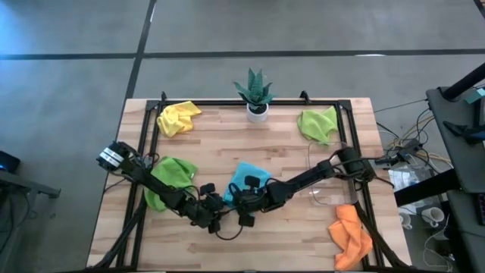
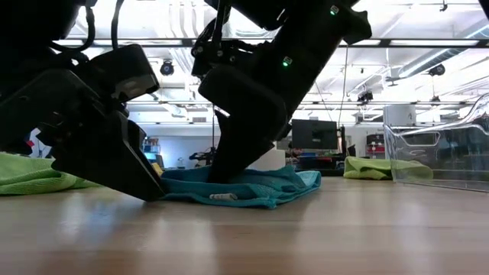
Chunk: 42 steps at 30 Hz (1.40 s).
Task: Fold microfiber towels
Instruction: Fold the blue towel on the table
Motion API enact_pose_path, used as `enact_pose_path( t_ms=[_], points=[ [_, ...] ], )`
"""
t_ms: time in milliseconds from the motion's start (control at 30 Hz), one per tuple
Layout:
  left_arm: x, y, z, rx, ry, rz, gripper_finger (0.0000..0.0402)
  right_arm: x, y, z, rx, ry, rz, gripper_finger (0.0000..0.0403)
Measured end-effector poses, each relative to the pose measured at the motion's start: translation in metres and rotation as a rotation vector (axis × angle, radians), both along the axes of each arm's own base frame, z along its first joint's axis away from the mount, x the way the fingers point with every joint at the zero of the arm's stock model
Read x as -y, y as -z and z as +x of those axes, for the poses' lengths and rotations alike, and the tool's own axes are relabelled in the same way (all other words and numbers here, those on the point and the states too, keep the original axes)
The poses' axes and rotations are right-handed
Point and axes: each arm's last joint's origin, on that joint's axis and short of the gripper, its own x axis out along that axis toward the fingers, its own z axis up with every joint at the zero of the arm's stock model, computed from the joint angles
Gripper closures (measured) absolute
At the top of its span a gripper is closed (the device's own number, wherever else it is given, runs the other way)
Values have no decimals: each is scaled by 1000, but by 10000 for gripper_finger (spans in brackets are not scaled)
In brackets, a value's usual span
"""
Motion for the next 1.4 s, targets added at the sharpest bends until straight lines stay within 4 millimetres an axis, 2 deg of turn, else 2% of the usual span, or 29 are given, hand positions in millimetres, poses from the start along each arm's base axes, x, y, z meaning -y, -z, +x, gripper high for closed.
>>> enact_pose_path(
  t_ms=[200, 433, 767, 867, 1000, 1133, 1267, 1400],
  points=[
    [0, 0, 0, -2, 1, 0, 258, 4, -14, 0, 28, 23, 19, 387],
    [0, 0, 0, -2, 2, 0, 258, 2, -36, 2, 62, 5, 60, 390],
    [0, 0, 0, 3, 8, -1, 258, -1, -11, 5, 10, -6, 111, 388],
    [0, 0, 0, 6, 9, -4, 258, -2, -11, 7, 14, 0, 126, 366],
    [0, -2, 0, 6, 15, -11, 258, -1, -17, 6, 25, 23, 145, 310],
    [1, -10, -5, -35, 64, -47, 258, 2, -40, 1, 52, 11, 133, 255],
    [1, -25, -14, -103, 138, -173, 258, 8, -69, -11, 80, 4, 34, 220],
    [3, -49, -24, -98, 213, -260, 258, 14, -75, -24, 68, 22, -23, 210]
  ],
)
